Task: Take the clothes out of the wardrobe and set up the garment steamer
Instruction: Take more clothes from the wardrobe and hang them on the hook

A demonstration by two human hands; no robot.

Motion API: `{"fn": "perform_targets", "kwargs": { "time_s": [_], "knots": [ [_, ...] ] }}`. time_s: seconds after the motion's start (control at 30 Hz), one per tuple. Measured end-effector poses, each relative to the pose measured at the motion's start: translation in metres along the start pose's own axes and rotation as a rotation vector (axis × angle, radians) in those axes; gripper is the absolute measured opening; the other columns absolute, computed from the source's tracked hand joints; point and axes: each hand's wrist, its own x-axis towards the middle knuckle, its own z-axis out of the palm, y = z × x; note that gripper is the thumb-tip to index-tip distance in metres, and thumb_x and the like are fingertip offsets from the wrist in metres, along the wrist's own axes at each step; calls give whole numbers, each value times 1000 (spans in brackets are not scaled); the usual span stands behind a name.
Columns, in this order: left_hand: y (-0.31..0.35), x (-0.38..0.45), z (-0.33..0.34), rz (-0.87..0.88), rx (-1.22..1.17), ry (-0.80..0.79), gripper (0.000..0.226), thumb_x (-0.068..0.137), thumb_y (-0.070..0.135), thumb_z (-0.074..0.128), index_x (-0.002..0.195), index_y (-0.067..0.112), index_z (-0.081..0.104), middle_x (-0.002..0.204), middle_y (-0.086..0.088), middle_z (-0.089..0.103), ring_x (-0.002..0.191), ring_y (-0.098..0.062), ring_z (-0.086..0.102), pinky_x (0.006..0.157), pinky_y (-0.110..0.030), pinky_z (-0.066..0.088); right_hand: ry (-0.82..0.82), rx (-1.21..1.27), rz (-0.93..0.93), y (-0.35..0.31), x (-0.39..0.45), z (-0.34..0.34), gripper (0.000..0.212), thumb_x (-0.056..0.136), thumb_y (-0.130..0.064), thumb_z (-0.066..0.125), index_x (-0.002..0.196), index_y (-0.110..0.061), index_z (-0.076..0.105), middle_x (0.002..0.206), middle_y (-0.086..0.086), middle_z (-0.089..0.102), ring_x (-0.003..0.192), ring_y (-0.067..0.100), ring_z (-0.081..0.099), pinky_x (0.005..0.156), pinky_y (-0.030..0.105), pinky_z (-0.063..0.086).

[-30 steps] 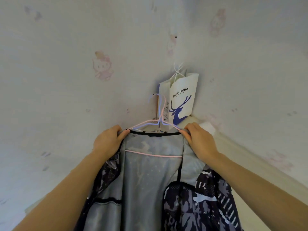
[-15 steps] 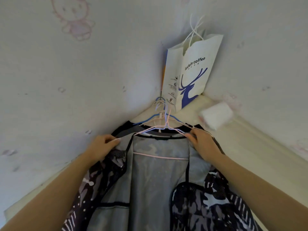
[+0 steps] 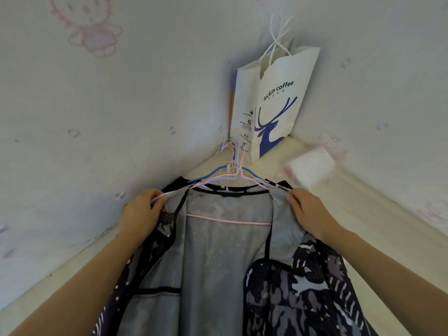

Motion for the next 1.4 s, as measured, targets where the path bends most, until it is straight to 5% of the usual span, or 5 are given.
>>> {"fn": "perform_targets", "kwargs": {
  "time_s": [0.2, 0.63, 0.83, 1.1, 1.4],
  "knots": [
    [22, 32, -12, -59, -44, 179, 23, 94, 36, 55, 98, 18, 68, 99, -14, 71, 92, -36, 64, 82, -41, 50, 167, -132, -29, -11, 50, -12, 28, 99, -26, 43, 95, -6, 61, 94, 14, 63, 83, 34, 59, 78, 44, 48],
    [34, 49, 30, -60, 90, 229, 22, 95, 25, 55, 91, 5, 63, 96, -17, 67, 84, -37, 61, 70, -41, 48, 59, -245, 125, 15, 78, 31, 24, 101, -26, 36, 83, -13, 44, 98, 14, 59, 88, 36, 57, 76, 42, 43],
    [43, 26, 59, 208, 294, 260, 31, 93, 25, 52, 114, 6, 63, 120, -17, 60, 113, -37, 53, 97, -51, 38, 48, -377, 168, 13, 79, 44, 30, 102, -27, 32, 104, -4, 51, 112, 16, 56, 99, 36, 55, 80, 45, 42],
    [45, -45, 104, 278, 310, -63, 66, 92, 56, 11, 153, 30, 14, 162, 4, 4, 148, -23, -8, 116, -49, -2, 185, -483, 116, 9, 67, 50, 22, 96, -18, 47, 98, 1, 57, 105, 21, 56, 91, 38, 53, 65, 44, 46],
    [52, -43, 107, 223, 435, -119, 66, 93, 55, 4, 153, 28, 1, 162, 1, -5, 148, -27, -10, 116, -52, 1, 206, -441, -6, 0, 22, 52, 40, 95, -21, 43, 130, -4, 50, 131, 17, 52, 117, 37, 50, 96, 48, 42]
  ]
}}
